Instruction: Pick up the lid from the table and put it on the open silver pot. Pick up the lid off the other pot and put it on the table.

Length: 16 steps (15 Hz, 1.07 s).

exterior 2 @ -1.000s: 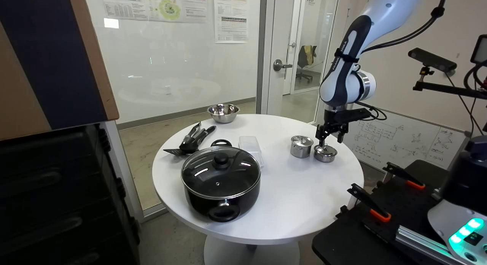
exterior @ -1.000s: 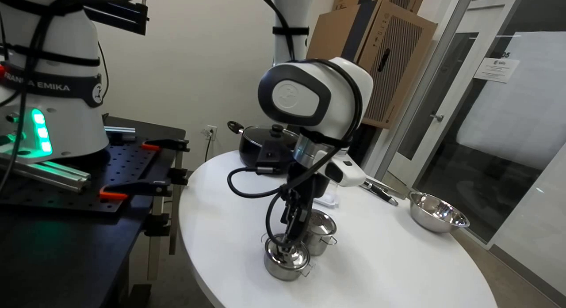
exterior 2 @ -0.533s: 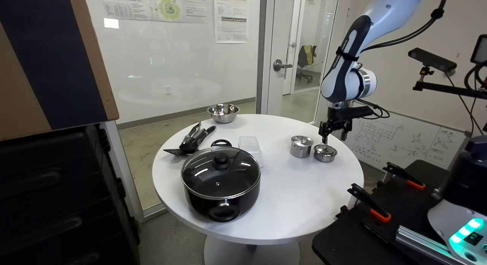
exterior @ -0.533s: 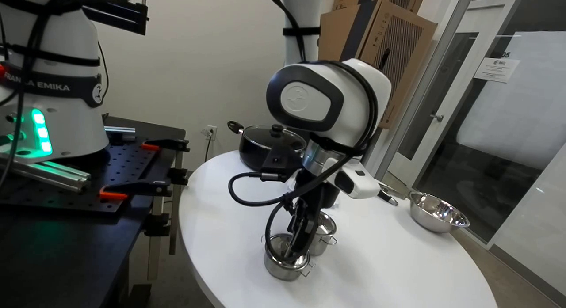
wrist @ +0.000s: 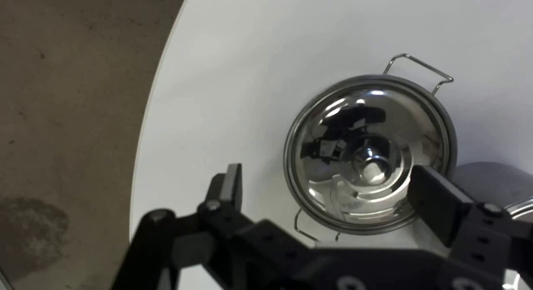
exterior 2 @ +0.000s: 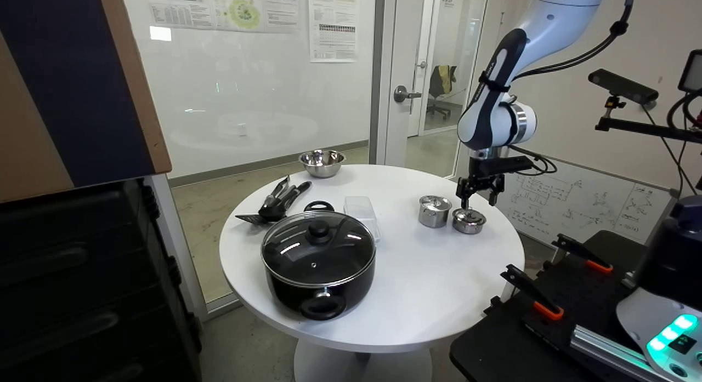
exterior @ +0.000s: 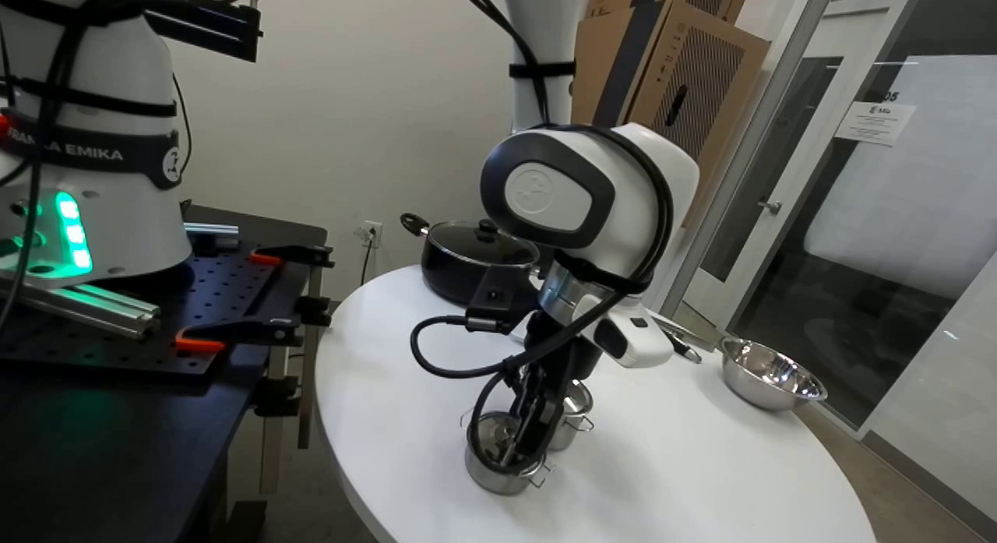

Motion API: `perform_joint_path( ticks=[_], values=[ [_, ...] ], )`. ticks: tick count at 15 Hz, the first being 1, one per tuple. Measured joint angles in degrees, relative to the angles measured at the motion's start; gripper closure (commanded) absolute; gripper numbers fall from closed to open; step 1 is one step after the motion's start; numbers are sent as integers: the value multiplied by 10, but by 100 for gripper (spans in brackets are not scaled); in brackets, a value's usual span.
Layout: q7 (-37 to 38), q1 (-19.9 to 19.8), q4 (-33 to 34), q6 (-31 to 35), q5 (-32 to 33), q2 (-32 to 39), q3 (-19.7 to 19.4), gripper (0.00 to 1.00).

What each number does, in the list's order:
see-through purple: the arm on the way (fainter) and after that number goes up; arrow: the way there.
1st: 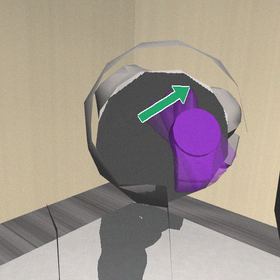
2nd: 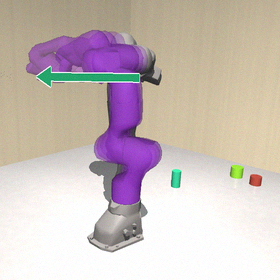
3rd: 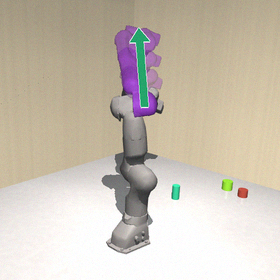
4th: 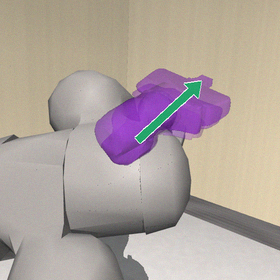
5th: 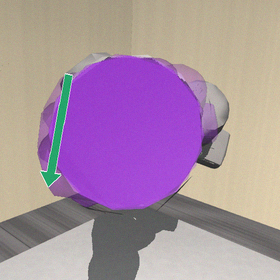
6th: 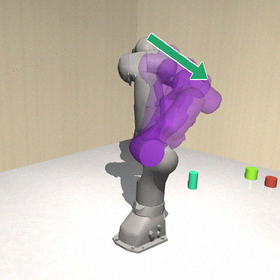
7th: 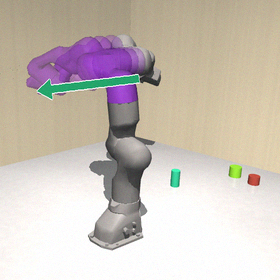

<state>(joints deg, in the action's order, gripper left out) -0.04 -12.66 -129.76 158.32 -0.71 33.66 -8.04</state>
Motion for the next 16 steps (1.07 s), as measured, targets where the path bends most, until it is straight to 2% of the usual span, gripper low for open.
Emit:
perform_joint_path(
  ticks=[7,8,9,16],
  values=[
    [0,0,15,-5,-13,14,13,0],
    [0,0,15,-5,-13,15,13,9],
    [0,0,15,-5,-14,15,14,25],
    [2,0,16,-7,-15,18,16,81]
  ],
)
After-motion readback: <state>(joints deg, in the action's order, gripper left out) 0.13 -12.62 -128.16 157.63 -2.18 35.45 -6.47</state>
